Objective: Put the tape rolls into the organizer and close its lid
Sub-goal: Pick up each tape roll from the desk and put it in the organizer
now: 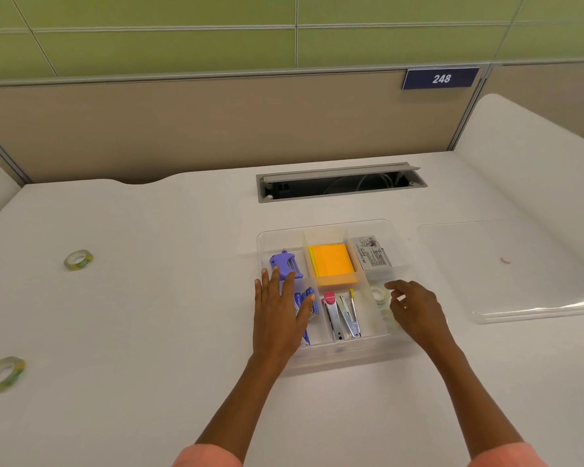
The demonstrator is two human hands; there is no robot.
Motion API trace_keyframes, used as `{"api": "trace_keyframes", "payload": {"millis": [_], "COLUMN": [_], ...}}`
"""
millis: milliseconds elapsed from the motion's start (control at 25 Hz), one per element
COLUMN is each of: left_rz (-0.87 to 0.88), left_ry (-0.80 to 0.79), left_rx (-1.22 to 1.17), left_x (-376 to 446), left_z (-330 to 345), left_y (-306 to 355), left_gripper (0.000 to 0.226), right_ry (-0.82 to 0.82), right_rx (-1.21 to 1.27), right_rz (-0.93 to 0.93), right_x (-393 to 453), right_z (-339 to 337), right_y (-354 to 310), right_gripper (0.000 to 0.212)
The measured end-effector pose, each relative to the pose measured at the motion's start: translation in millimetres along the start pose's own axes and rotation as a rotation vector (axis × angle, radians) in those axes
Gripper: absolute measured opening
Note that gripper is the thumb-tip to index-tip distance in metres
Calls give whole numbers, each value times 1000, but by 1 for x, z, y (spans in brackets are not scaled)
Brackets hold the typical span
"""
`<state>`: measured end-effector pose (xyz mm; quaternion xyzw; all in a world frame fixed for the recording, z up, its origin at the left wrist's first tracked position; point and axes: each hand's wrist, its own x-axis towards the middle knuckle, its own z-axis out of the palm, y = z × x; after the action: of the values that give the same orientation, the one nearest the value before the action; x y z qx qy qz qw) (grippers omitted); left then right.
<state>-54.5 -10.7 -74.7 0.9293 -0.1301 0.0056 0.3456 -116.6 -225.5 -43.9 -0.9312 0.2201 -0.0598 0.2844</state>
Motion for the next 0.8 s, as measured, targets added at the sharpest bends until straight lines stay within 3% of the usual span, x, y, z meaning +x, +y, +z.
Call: {"api": "trace_keyframes", "payload": {"millis": [120,280,680,800], "left_rz": [-12,-15,-292,-342], "left_ry": [20,76,256,378], "left_rx": [-167,-236,50,159], "left_x": [0,-7,-83,-109], "left_z": [-8,-25,-104,-132], "left_y": [6,-9,-157,-192], "left_gripper": [62,55,53,52], "right_ry": [54,36,-306,-408], "right_rx": [58,171,289,255], "right_rz": [-101,-299,-630,-731], "right_x": [-3,-8,-37,-50], "right_z": [-4,-5,86,122], "right_y": [-17,-59,-186,-226], "right_gripper": [29,29,27,27]}}
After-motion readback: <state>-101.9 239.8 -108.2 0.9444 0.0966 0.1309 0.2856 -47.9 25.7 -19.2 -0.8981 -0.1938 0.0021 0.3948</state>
